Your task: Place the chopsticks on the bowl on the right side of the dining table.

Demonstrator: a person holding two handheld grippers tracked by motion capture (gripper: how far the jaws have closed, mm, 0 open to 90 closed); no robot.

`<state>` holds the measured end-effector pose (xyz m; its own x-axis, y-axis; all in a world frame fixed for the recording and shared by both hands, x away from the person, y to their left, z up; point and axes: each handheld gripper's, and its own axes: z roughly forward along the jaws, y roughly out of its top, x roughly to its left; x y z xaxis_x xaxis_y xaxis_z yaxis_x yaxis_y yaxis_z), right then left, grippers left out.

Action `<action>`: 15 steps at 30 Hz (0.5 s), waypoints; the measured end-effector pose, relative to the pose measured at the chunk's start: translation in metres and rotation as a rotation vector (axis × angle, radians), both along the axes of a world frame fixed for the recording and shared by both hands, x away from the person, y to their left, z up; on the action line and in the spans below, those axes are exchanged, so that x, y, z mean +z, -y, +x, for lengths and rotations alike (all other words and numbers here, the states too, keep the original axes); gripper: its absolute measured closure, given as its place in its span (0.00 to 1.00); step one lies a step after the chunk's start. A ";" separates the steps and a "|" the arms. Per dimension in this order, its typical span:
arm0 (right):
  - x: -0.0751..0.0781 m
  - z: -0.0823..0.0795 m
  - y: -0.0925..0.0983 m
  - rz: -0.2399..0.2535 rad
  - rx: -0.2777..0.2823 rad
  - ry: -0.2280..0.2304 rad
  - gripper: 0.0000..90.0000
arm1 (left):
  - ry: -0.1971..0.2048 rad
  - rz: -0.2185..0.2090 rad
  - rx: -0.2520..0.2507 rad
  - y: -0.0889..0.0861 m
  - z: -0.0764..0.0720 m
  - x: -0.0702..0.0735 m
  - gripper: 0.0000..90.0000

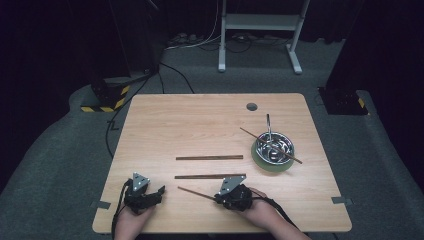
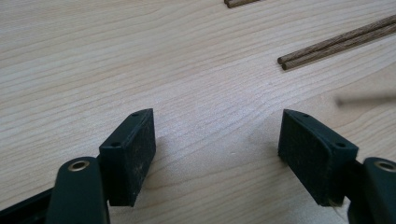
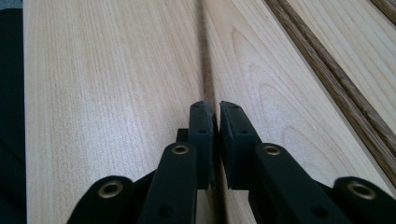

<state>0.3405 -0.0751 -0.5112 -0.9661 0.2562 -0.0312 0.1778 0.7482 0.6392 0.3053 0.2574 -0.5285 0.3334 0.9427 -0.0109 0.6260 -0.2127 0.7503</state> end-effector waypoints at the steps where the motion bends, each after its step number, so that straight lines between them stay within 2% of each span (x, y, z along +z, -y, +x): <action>1: 0.000 0.000 0.000 0.000 0.000 0.000 0.93 | 0.000 0.000 0.000 0.000 0.000 0.000 0.30; 4: 0.001 -0.004 -0.001 -0.009 0.026 0.025 0.93 | 0.000 -0.001 0.000 0.000 0.000 0.000 0.30; 6: 0.006 -0.007 -0.001 0.008 0.046 0.051 0.93 | 0.000 0.000 0.000 0.000 0.000 0.000 0.30; 7: 0.012 -0.009 0.000 0.021 0.043 0.057 0.93 | 0.000 0.000 0.000 0.000 0.000 0.000 0.30; 11: 0.017 -0.009 0.003 0.016 0.038 0.081 0.93 | 0.000 0.000 -0.001 0.000 0.000 0.000 0.30; 15: 0.024 -0.005 0.013 0.022 0.009 0.092 0.93 | 0.000 0.000 0.000 0.000 0.000 0.000 0.30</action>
